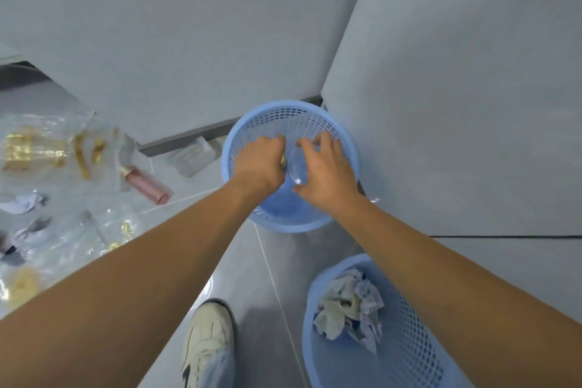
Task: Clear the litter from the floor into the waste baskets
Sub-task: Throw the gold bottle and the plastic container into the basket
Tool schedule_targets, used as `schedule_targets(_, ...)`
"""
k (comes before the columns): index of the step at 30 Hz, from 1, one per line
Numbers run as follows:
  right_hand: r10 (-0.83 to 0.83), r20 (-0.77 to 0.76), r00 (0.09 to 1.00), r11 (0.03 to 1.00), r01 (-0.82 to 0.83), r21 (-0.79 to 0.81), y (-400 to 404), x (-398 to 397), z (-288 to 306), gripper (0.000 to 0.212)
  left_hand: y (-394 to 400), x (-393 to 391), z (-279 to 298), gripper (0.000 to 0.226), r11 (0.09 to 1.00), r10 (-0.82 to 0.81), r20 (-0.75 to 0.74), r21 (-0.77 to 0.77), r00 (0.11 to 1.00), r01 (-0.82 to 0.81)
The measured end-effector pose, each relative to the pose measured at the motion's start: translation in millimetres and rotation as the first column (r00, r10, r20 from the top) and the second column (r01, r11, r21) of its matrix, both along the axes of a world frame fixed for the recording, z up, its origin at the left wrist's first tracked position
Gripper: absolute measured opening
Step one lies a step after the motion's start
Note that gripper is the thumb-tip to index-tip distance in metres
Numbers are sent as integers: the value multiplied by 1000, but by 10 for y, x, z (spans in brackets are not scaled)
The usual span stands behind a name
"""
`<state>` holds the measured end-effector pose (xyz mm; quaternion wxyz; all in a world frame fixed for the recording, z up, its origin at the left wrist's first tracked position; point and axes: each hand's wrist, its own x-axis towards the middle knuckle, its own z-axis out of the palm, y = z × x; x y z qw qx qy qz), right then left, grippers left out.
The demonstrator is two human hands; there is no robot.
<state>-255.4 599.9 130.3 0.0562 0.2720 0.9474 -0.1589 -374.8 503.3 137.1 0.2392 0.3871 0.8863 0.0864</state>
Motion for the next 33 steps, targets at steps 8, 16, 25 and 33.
schedule_targets(8, 19, 52, 998, 998, -16, -62, -93, 39, 25, 84, -193, 54, 11, 40, 999, -44, 31, -24, 999, 45)
schedule_targets(16, 62, -122, 991, 989, -77, -129, -928, 434, 1137, 46, -1332, 378, 1160, 44, 976, 147, -17, 164, 989, -143)
schedule_targets(25, 249, -162, 955, 913, -287, -291, -2585, 803, 1980, 31, -3316, 1144, 1970, 38, 898, 413, -14, 170, 911, -405)
schedule_targets(33, 308, -109, 945, 916, -325, -234, -3194, 781, 901, 35, -4295, 1361, 834, 39, 855, 502, 45, 126, 864, -503)
